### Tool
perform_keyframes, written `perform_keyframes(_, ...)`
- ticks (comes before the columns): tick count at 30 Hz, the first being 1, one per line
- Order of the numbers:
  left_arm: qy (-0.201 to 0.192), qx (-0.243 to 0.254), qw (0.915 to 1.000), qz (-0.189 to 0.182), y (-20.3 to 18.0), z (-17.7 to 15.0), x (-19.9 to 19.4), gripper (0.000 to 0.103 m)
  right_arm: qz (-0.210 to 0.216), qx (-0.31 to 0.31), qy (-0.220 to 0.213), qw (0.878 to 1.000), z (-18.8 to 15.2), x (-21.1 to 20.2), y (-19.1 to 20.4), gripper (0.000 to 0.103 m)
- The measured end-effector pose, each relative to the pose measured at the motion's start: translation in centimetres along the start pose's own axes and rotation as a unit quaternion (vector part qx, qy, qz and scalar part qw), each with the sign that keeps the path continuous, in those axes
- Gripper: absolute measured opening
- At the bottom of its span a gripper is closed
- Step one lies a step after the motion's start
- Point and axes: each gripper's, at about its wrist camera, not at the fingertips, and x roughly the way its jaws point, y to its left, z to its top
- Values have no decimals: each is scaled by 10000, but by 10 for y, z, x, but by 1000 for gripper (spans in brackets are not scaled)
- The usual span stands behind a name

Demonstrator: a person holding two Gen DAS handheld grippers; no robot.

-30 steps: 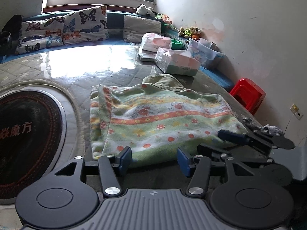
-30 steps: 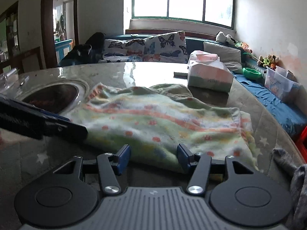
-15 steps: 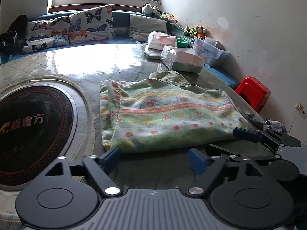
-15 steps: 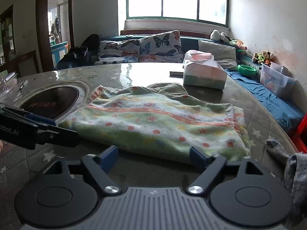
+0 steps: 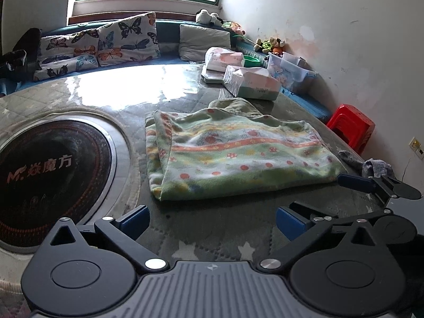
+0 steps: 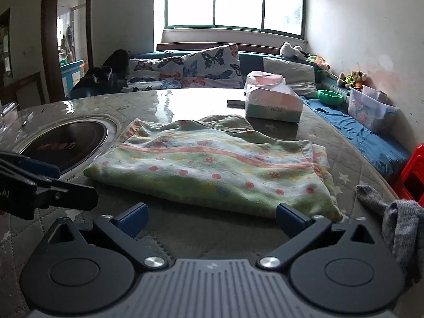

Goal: Fold clothes

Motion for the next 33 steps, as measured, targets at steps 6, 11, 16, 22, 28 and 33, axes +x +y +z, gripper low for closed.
perform_keyframes(6,5,-17,10000,30,1,-5,-5,103,-143,39,-4,9999,-3,-5,3,103)
perform_keyframes(11,-19,11,10000,42,-2,-8,-10,103,-209,134,-15,9997,-5,-10,4,103)
perform_keyframes(16,-39,17,10000,30,-3,-12,-15,103,-281,260,2,9993,-10,-14,4,103)
perform_keyframes(22,-58,31,10000,11,-4,-17,-21,103,-295,392,-7,9988,-16,-21,6,103)
perform_keyframes(28,-59,50,10000,-1,-6,-23,-27,103,-298,413,-34,9987,-19,-26,10,103)
perform_keyframes(33,-69,62,10000,9,-7,-27,-31,103,-285,429,-80,9986,-22,-30,13,103)
